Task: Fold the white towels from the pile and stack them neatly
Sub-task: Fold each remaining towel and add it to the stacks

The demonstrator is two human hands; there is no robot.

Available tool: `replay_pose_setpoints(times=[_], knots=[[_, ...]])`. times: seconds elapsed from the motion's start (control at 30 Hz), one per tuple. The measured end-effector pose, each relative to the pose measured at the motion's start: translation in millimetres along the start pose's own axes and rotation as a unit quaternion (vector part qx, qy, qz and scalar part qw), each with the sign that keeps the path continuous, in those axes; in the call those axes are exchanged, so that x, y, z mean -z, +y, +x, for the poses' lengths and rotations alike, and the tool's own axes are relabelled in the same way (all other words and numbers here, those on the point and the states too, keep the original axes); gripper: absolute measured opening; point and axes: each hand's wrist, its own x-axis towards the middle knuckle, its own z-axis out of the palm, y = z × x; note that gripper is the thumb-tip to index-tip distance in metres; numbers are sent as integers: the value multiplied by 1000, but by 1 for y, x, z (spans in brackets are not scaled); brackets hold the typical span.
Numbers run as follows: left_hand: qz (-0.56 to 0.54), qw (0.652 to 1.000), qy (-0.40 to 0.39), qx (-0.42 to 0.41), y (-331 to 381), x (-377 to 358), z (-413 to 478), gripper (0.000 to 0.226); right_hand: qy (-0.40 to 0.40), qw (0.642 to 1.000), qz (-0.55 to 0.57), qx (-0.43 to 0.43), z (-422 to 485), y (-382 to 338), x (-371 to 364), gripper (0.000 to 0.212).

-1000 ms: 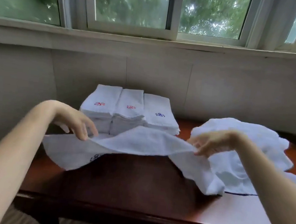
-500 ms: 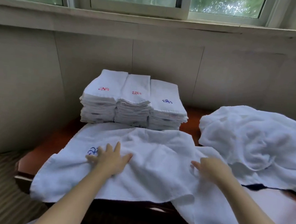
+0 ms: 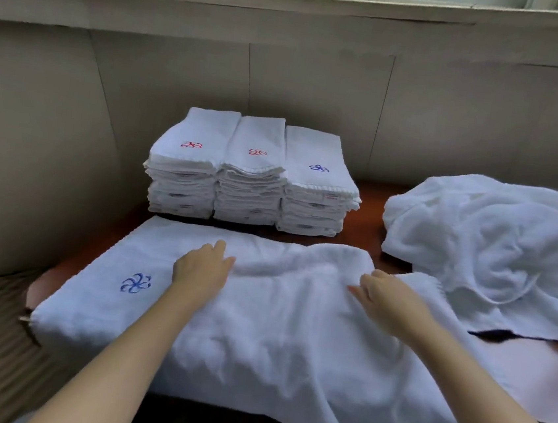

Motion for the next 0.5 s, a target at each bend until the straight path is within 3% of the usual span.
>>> replay_pose_setpoints(times=[0.1,0.2,0.33,0.43,0.5], knots=[[56,998,-18,27,6,-1,3,41,7,993,112,-48,4,5,5,49],[83,993,-54,71,-4,0,9,48,-6,991,113,-65,7,15,2,7],[26,989,-60,134,-26,3,25,43,-98,986,80,-107,11,27,4,36],[-29,988,-49,143,-39,2,37,48,-125,982,46,-130,17,36,5,25],[-45,988,-50,141,-43,2,41,56,-80,983,24,-161,18,40,9,21]])
